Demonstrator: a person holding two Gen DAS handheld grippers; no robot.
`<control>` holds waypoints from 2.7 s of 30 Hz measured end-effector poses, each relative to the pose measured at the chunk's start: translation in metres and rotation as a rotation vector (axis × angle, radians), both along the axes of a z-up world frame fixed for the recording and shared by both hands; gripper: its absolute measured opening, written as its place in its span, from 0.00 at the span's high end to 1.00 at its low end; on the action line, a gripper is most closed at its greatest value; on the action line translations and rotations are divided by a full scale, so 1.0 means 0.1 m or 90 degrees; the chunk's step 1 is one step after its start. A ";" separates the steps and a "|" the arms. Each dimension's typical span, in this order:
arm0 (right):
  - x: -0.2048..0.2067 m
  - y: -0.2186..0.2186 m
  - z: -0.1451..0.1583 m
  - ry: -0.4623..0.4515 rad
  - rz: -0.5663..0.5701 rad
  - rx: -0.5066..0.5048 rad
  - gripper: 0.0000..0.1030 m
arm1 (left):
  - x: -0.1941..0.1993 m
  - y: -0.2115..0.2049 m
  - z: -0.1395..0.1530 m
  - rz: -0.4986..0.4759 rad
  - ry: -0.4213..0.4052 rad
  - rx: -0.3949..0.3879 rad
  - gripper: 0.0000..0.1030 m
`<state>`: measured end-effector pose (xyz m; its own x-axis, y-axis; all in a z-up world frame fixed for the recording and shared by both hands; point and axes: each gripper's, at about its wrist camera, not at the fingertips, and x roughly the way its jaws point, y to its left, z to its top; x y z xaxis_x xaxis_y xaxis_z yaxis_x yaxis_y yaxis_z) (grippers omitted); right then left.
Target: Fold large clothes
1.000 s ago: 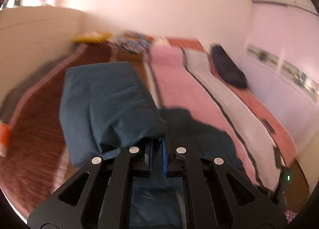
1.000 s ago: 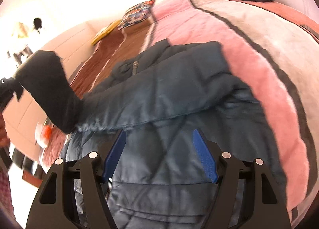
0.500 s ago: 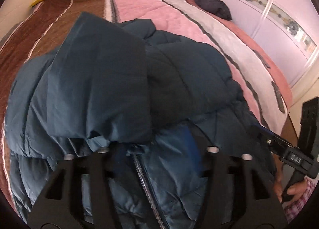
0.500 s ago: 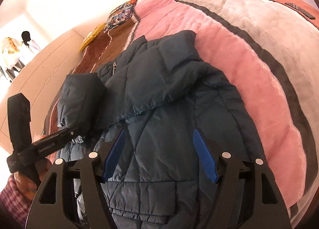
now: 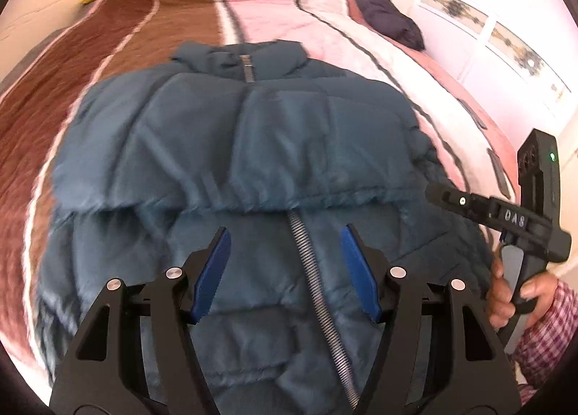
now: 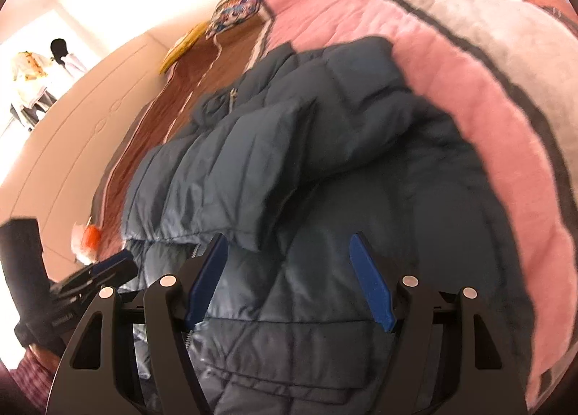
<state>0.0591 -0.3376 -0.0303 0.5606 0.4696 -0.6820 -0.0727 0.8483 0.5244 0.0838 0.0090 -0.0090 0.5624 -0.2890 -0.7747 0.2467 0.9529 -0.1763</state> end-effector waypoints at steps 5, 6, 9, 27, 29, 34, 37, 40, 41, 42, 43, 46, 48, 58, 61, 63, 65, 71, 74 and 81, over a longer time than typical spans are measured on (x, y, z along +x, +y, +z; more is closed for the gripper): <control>0.19 0.16 -0.05 0.032 0.009 0.029 0.33 | -0.19 0.37 -0.07 0.050 0.003 -0.008 0.39; 0.23 0.19 -0.05 0.034 0.010 0.029 0.33 | -0.21 0.43 -0.09 0.058 0.006 -0.013 0.39; 0.39 0.31 -0.09 0.050 0.005 0.008 0.60 | -0.27 0.64 -0.11 0.096 0.010 -0.036 0.39; 0.43 0.31 -0.02 0.058 -0.014 -0.066 0.72 | -0.31 0.98 -0.14 0.141 -0.001 -0.080 0.39; 0.37 0.26 0.06 0.041 -0.024 -0.079 0.66 | -0.33 1.02 -0.11 0.146 -0.005 -0.078 0.39; 0.16 0.12 0.12 0.040 -0.023 -0.083 0.66 | -0.45 1.15 -0.07 0.164 -0.003 -0.058 0.39; 0.04 0.10 0.14 0.046 -0.011 -0.094 0.63 | -0.56 1.27 -0.04 0.174 -0.005 -0.034 0.39; -0.13 0.05 0.17 0.051 0.008 -0.117 0.60 | -0.68 1.42 -0.02 0.187 -0.001 -0.009 0.39; -0.18 0.03 0.18 0.053 0.013 -0.124 0.60 | -0.72 1.47 -0.01 0.192 0.001 -0.001 0.39; -0.25 0.00 0.20 0.054 0.019 -0.133 0.60 | -0.77 1.55 0.00 0.198 0.004 0.008 0.39; -0.30 -0.01 0.22 0.054 0.023 -0.141 0.60 | -0.81 1.60 0.00 0.202 0.008 0.011 0.39; -0.44 -0.08 0.28 0.060 0.033 -0.163 0.60 | -0.93 1.80 0.00 0.220 0.028 0.008 0.38; -0.51 -0.14 0.31 0.068 0.038 -0.172 0.54 | -1.02 1.92 -0.03 0.228 0.048 0.000 0.37; -1.13 -0.56 0.30 0.102 0.030 -0.177 0.39 | -1.45 2.17 -0.17 0.243 0.118 -0.068 0.37; -1.31 -0.66 0.22 0.126 0.019 -0.166 0.38 | -1.56 2.16 -0.25 0.243 0.146 -0.099 0.37; -1.43 -0.75 0.16 0.143 0.009 -0.148 0.36 | -1.61 2.13 -0.29 0.241 0.154 -0.109 0.37; -1.51 -0.82 0.11 0.155 0.001 -0.130 0.34 | -1.65 2.10 -0.31 0.238 0.161 -0.117 0.37; -1.68 -0.99 0.01 0.185 -0.013 -0.047 0.29 | -1.71 2.07 -0.37 0.238 0.175 -0.145 0.37; -1.74 -1.02 -0.05 0.195 -0.018 -0.034 0.29 | -1.73 2.05 -0.38 0.235 0.177 -0.150 0.37; -1.86 -1.09 -0.22 0.225 -0.021 0.026 0.26 | -1.75 2.06 -0.44 0.245 0.182 -0.165 0.37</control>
<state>-0.1272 -0.4470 -0.0525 0.3082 0.4866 -0.8175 0.1466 0.8247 0.5462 -0.0914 0.2149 -0.0534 0.4435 -0.3055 -0.8426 -0.2040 0.8811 -0.4268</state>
